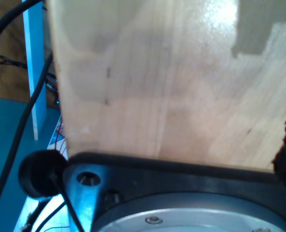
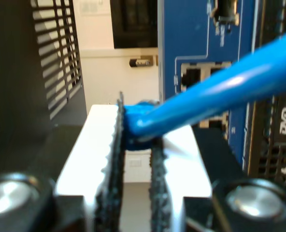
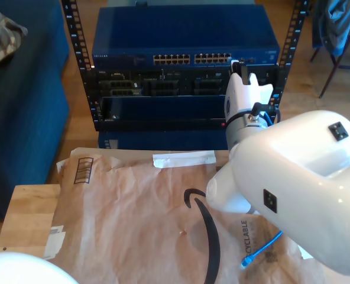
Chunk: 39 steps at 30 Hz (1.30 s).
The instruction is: Grab the cable and plug it in
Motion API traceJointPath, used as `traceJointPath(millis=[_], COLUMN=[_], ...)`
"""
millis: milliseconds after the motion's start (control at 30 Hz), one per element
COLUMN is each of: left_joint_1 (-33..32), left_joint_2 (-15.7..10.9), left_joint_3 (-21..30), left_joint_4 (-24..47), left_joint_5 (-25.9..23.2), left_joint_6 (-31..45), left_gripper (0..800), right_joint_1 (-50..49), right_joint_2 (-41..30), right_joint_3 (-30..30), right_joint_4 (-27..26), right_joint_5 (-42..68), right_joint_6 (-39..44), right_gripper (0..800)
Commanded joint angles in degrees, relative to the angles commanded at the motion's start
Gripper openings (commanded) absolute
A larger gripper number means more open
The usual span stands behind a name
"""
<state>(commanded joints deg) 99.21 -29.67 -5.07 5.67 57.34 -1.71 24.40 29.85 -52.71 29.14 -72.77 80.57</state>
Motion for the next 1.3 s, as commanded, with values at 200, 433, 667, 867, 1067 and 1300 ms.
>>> traceJointPath(millis=[200, 433, 667, 867, 1067, 1300], left_joint_1=[0.0, 0.0, 0.0, 0.0, 0.0, 0.0], left_joint_2=[0.0, 0.0, 0.0, 0.0, 0.0, 0.0], left_joint_3=[0.0, 0.0, 0.0, 0.0, 0.0, 0.0], left_joint_4=[0.0, 0.0, 0.0, 0.0, 0.0, 0.0], left_joint_5=[0.0, 0.0, 0.0, -0.1, -0.1, 0.0], left_joint_6=[0.0, 0.0, 0.0, 0.0, 0.0, 0.0], left_gripper=[800, 800, 800, 800, 800, 800], right_joint_1=[0.0, -0.3, -0.7, -1.1, -1.1, -1.9], right_joint_2=[3.4, 5.9, 6.6, 7.3, 8.6, 9.1], right_joint_3=[-3.6, -7.4, -7.8, -9.1, -10.7, -11.4], right_joint_4=[0.0, -0.1, -0.1, -0.1, -0.2, -0.2], right_joint_5=[-0.3, -0.1, 0.2, 0.4, 0.6, 0.7], right_joint_6=[0.0, 0.0, 0.0, 0.0, 0.1, 0.1], right_gripper=[0, 0, 0, 0, 0, 0])
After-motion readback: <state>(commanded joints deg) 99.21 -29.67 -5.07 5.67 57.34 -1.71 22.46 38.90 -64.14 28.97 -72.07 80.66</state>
